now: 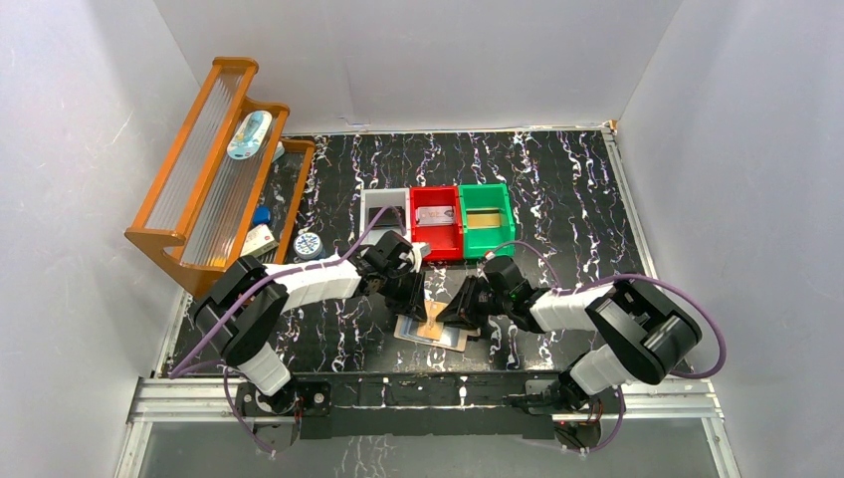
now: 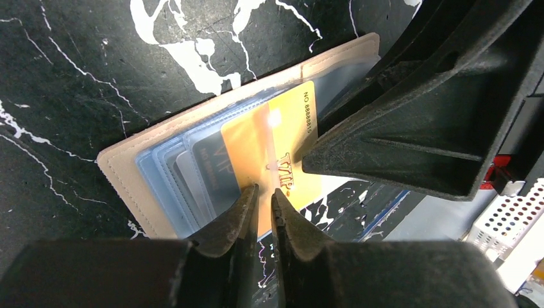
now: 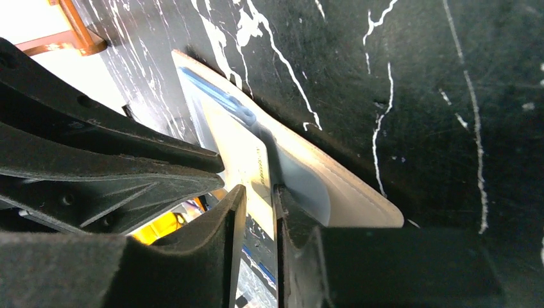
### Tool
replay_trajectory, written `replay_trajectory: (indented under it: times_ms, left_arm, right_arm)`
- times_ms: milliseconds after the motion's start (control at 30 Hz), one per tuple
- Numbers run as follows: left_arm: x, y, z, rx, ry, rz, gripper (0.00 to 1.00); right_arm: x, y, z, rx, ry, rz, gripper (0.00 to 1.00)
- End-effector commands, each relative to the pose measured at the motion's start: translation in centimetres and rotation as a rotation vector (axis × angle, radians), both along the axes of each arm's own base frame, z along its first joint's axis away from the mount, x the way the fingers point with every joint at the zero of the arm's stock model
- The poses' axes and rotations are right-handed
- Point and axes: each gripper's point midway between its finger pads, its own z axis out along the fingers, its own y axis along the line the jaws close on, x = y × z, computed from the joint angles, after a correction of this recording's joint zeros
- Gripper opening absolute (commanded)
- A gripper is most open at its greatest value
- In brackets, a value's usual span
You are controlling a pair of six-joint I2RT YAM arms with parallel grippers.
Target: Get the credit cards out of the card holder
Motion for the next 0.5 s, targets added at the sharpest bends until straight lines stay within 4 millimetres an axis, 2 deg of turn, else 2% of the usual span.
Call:
replay_trajectory:
  times_ms: [0, 133, 233, 367, 467]
  left_arm:
    - [-1.6, 2.7, -2.5, 0.124, 0.045, 0.021, 0.13]
    - [-1.9, 3.1, -2.9, 0.136, 0.050, 0.025, 0.12]
    - [-2.0, 3.2, -3.1, 0.144, 0.050, 0.026, 0.11]
    - [-1.8, 3.3, -2.9, 0.146, 0.038, 0.033, 0.11]
    - [-1.6, 3.6, -2.6, 0.154, 0.018, 0.041, 0.11]
  right_arm:
    - [1.3, 0.4, 0.2, 0.020, -0.039, -0.041, 0.33]
    - [1.3, 1.4, 0.2, 0.029, -0.075, -0.012, 0.33]
    - [1.1, 1.7, -0.2, 0.026, -0.078, -0.004, 0.27]
    - [1.3, 0.9, -0.2, -0.006, -0.101, -0.029, 0.18]
    - [1.8, -0.1, 0.3, -0.072, -0.150, -0.030, 0.14]
